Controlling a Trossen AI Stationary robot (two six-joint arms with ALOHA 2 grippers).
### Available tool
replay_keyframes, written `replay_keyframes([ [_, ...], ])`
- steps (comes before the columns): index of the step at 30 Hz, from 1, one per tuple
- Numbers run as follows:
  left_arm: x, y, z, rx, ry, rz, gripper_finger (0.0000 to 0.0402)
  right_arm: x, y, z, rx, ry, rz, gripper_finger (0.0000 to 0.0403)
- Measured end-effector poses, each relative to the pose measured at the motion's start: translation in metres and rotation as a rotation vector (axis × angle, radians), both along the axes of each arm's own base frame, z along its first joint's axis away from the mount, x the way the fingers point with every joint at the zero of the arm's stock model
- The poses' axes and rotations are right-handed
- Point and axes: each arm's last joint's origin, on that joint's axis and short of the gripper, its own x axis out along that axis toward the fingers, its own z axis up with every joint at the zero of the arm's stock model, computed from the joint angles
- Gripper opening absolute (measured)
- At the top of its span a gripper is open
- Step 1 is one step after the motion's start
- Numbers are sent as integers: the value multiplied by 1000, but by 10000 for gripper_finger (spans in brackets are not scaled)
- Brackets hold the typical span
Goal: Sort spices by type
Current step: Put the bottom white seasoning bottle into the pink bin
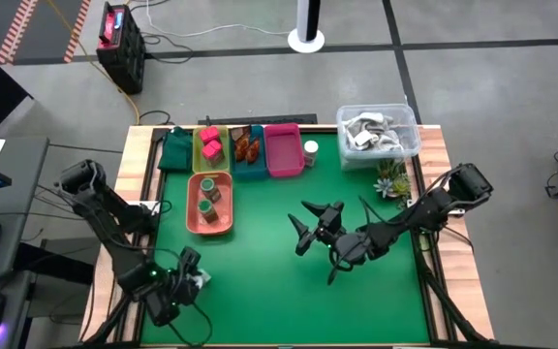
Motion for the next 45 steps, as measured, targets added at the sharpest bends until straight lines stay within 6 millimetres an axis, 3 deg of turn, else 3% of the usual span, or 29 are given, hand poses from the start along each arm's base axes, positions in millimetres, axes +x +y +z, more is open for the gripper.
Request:
replay_keyframes([
  [8,37,27,2,60,-78,81,202,-11,16,-18,66,67,38,292],
  [15,83,57,9,-33,-176,120,202,-20,25,-23,-36,167,28,292],
  [24,131,135,18,-40,-302,318,203,-26,27,-31,-130,290,33,292],
  [35,162,235,40,-92,-618,577,203,-21,18,-64,3,339,31,292],
  [45,164,267,54,-70,-766,608,202,-9,15,-86,122,373,117,292],
])
